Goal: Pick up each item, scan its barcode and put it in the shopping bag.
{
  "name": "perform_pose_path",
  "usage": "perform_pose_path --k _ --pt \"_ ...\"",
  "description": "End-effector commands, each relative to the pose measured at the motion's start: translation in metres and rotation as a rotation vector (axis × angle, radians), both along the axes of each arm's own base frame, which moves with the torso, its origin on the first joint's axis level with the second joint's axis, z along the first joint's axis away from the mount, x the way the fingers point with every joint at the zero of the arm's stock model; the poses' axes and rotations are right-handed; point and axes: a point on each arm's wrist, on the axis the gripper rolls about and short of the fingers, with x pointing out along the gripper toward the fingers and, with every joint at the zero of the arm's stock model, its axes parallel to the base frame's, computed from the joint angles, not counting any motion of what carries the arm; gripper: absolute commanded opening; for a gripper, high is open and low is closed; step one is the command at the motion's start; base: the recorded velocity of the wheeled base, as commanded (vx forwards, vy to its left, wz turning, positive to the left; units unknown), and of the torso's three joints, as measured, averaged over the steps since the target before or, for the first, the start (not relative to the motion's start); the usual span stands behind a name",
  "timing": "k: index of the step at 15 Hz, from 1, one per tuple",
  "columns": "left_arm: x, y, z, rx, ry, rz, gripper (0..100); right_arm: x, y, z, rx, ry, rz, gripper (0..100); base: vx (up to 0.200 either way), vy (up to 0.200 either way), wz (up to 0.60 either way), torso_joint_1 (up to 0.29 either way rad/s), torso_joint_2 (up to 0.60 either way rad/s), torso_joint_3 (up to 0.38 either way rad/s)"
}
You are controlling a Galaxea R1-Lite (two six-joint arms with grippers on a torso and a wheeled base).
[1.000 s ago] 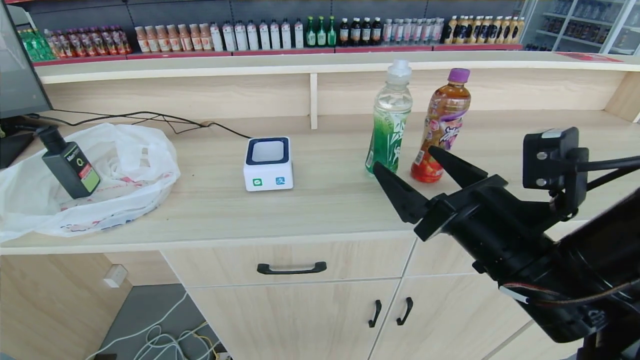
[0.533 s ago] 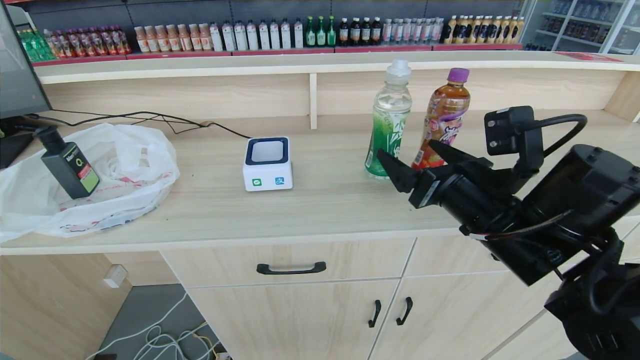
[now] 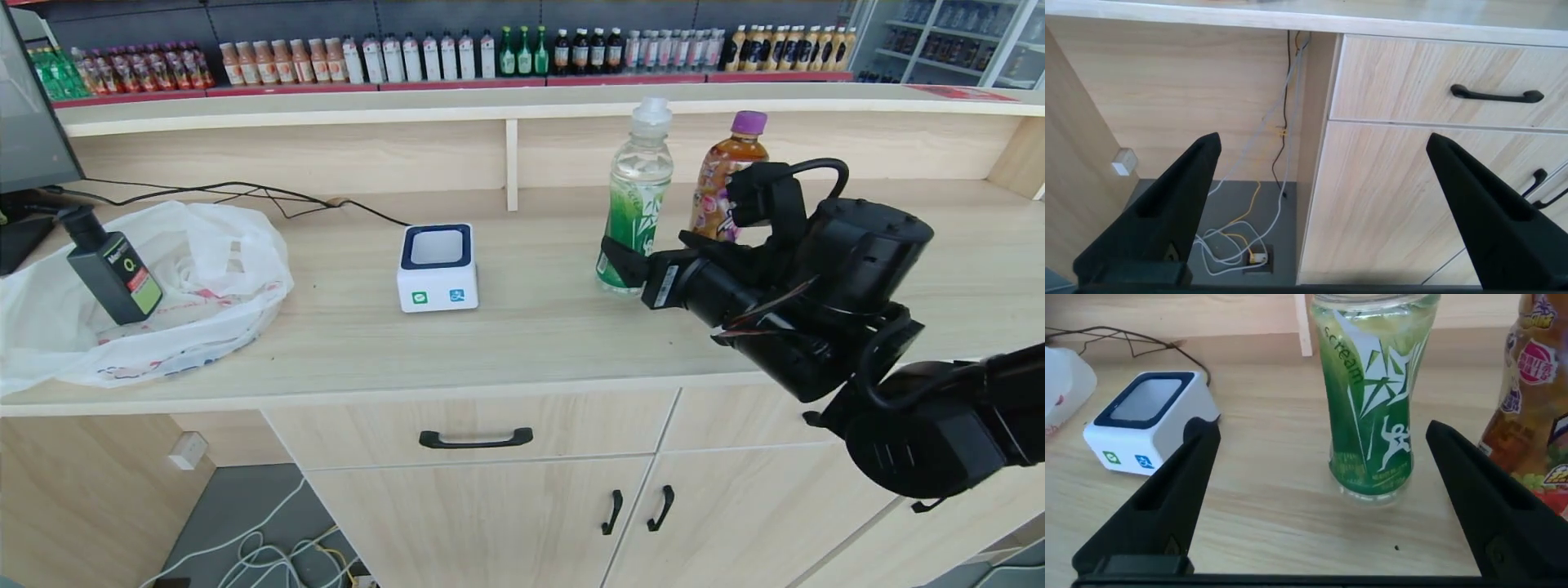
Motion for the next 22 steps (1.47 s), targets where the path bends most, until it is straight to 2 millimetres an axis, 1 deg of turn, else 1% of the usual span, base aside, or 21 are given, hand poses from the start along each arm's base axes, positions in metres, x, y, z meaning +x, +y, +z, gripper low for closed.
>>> perform_pose_path --k 1,3,7,9,12,14,22 --pt "0.000 0.000 0.000 0.000 0.000 0.001 100 0.016 0.000 -0.006 -0.007 0.015 -0.022 100 0.000 0.000 0.00 0.000 0.00 0.000" --pt "0.000 0.000 0.000 0.000 0.000 -0.001 100 0.025 -0.007 -0.010 -0.011 0.022 -0.051 100 0.000 0.000 0.00 0.000 0.00 0.000" --pt "0.000 0.000 0.000 0.000 0.000 0.001 100 0.042 -0.015 -0.012 -0.012 0.015 -0.090 100 0.000 0.000 0.00 0.000 0.00 0.000" --pt "0.000 0.000 0.000 0.000 0.000 0.001 100 0.052 -0.014 -0.015 -0.015 0.008 -0.103 100 0.000 0.000 0.00 0.000 0.00 0.000" --pt "0.000 0.000 0.000 0.000 0.000 -0.001 100 0.067 -0.011 -0.010 -0.017 -0.032 -0.112 100 0.000 0.000 0.00 0.000 0.00 0.000" --pt "0.000 0.000 0.000 0.000 0.000 0.001 100 0.074 -0.008 -0.009 -0.022 -0.052 -0.113 100 0.000 0.000 0.00 0.000 0.00 0.000" --pt "0.000 0.000 0.000 0.000 0.000 -0.001 100 0.076 -0.004 -0.010 -0.023 -0.052 -0.109 100 0.000 0.000 0.00 0.000 0.00 0.000"
